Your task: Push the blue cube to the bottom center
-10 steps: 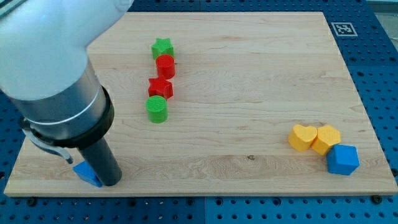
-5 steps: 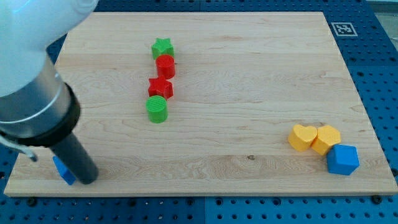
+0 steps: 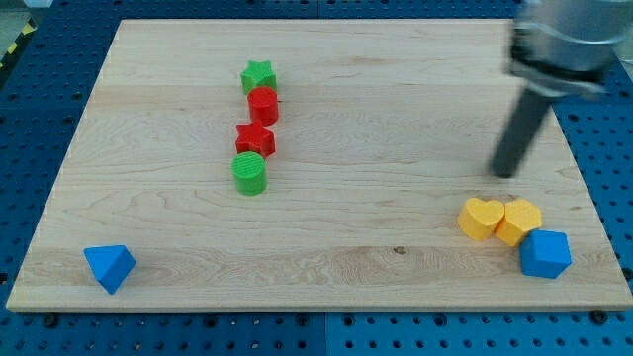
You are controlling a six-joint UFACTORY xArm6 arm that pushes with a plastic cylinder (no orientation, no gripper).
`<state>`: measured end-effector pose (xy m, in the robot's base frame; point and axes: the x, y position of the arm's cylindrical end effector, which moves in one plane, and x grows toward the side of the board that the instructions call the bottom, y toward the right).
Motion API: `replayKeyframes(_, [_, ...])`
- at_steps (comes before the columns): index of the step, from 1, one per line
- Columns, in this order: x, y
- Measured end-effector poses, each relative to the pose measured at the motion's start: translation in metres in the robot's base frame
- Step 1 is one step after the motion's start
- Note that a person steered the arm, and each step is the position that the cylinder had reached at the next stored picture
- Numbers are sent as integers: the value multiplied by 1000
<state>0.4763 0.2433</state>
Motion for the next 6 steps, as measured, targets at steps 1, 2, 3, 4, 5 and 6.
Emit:
replayKeyframes(1, [82, 55])
replayKeyframes(2, [105, 36])
replayKeyframes(3, [106, 2])
replayKeyframes(4, [105, -37])
replayKeyframes(5, [105, -71])
replayKeyframes(6, [116, -90])
